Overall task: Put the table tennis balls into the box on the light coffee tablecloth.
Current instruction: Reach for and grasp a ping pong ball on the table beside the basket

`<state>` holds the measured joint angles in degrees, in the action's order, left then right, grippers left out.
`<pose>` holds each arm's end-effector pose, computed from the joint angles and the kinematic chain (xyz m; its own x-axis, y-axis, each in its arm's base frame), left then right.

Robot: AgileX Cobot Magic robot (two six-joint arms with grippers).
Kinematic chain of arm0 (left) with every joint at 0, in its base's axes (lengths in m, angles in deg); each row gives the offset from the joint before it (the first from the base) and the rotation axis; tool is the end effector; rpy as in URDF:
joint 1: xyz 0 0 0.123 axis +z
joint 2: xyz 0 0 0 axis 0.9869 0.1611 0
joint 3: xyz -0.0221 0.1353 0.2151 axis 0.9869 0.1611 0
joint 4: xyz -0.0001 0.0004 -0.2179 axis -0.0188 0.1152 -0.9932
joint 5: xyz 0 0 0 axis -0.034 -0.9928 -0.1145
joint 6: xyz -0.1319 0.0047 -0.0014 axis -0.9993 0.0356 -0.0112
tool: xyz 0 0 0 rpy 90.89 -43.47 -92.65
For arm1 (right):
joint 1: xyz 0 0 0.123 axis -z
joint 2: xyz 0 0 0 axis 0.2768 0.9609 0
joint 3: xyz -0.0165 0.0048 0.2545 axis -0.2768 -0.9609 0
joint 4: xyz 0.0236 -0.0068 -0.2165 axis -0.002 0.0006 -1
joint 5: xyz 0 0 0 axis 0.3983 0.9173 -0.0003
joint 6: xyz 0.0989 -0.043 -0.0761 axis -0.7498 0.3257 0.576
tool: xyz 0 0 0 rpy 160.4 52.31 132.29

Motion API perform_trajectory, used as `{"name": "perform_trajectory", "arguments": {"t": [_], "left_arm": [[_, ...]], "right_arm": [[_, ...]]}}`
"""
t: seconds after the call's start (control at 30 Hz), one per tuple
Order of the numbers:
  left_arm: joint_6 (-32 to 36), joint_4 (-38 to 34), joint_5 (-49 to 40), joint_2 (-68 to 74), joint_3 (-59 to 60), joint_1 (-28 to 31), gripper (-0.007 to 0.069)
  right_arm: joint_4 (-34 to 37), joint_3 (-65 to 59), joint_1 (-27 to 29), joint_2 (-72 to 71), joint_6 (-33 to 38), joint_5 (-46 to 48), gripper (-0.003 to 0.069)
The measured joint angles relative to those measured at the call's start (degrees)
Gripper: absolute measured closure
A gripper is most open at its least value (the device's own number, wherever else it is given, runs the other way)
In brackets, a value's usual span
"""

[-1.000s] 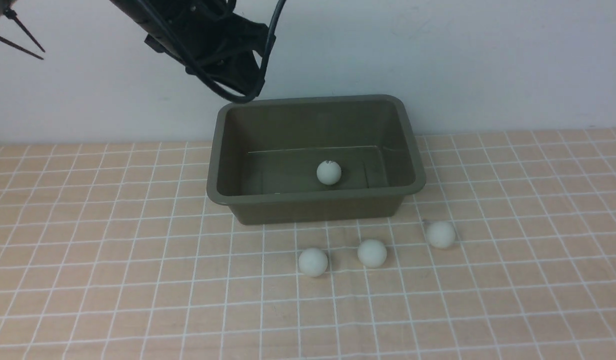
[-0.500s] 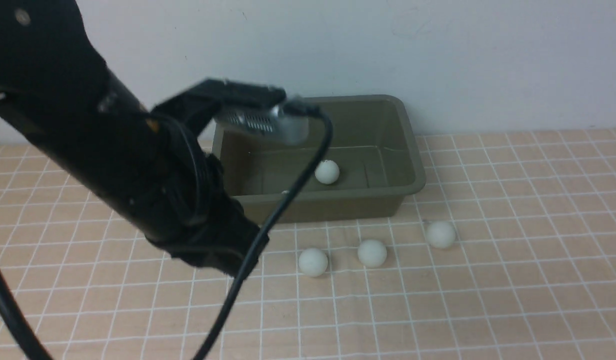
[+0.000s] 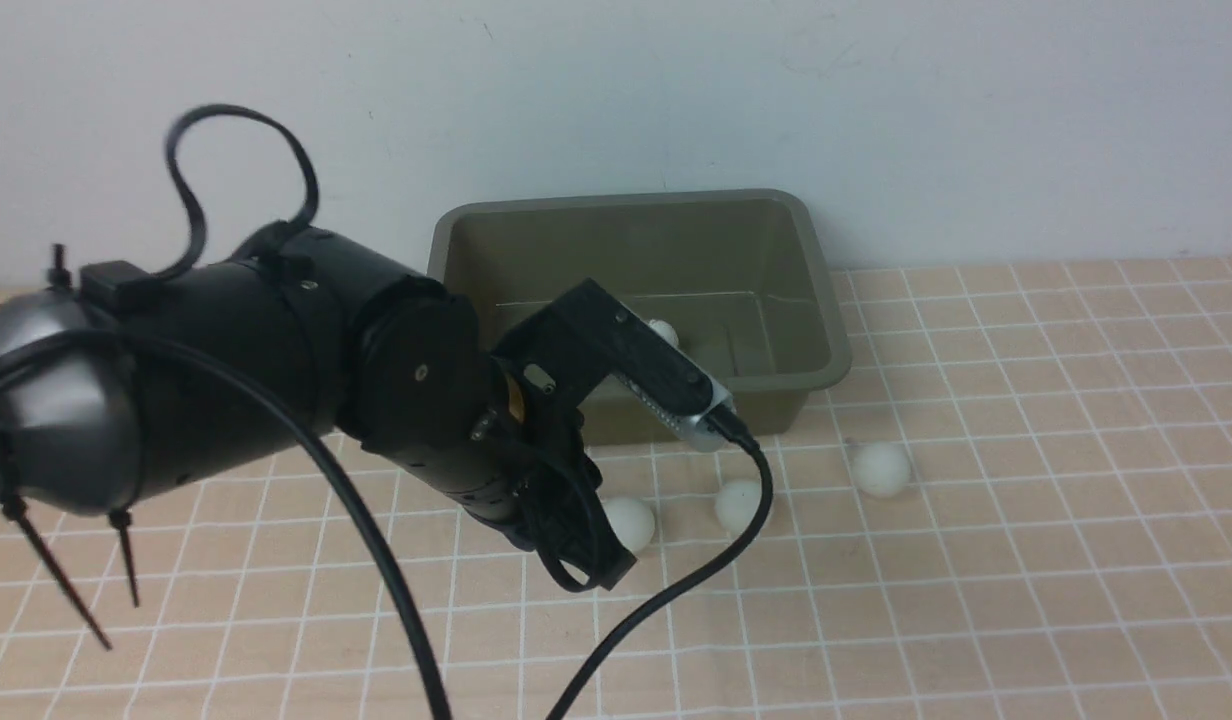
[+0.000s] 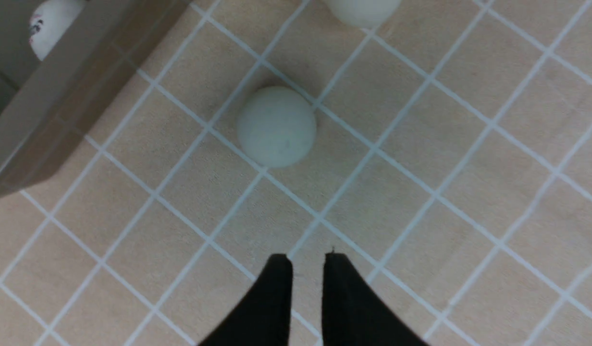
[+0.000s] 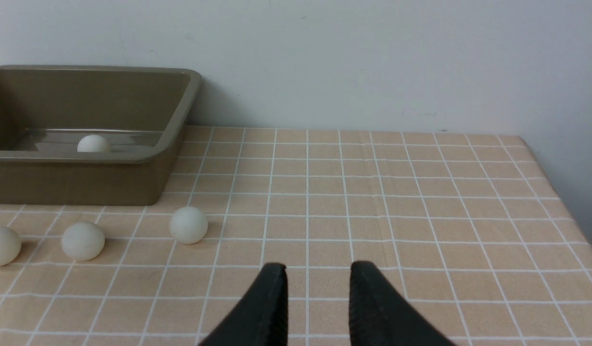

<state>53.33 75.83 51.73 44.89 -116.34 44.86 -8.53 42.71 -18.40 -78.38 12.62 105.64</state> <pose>0.2601 -0.1932 0.1864 -0.5859 0.6579 -0.4731 0.7221 0.6888 0.0637 0.0442 -0.0002 0.2457 -0.3375 0.0075 -0.9413 -0.0191 0.9997 0.0149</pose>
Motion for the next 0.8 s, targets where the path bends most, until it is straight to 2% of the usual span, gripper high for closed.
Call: {"name": "perform_trajectory", "arguments": {"t": [0.2,0.3,0.5,0.8], "left_arm": [[-1.4,-0.3,8.9,7.0,0.0,0.0,0.0304],[-3.7,-0.8,12.1,9.1,0.0,0.0,0.0220],[-6.2,-1.2,14.4,13.6,-1.3,0.0,0.0189],[-6.3,-1.2,15.1,19.0,-5.9,0.0,0.0189]], "right_arm": [[0.6,0.0,0.0,0.0,0.0,-0.1,0.0480],[1.1,0.0,0.0,0.0,0.0,-0.1,0.0480],[1.1,0.0,0.0,0.0,0.0,-0.3,0.0480],[1.1,0.0,0.0,0.0,0.0,-0.4,0.0480]]}}
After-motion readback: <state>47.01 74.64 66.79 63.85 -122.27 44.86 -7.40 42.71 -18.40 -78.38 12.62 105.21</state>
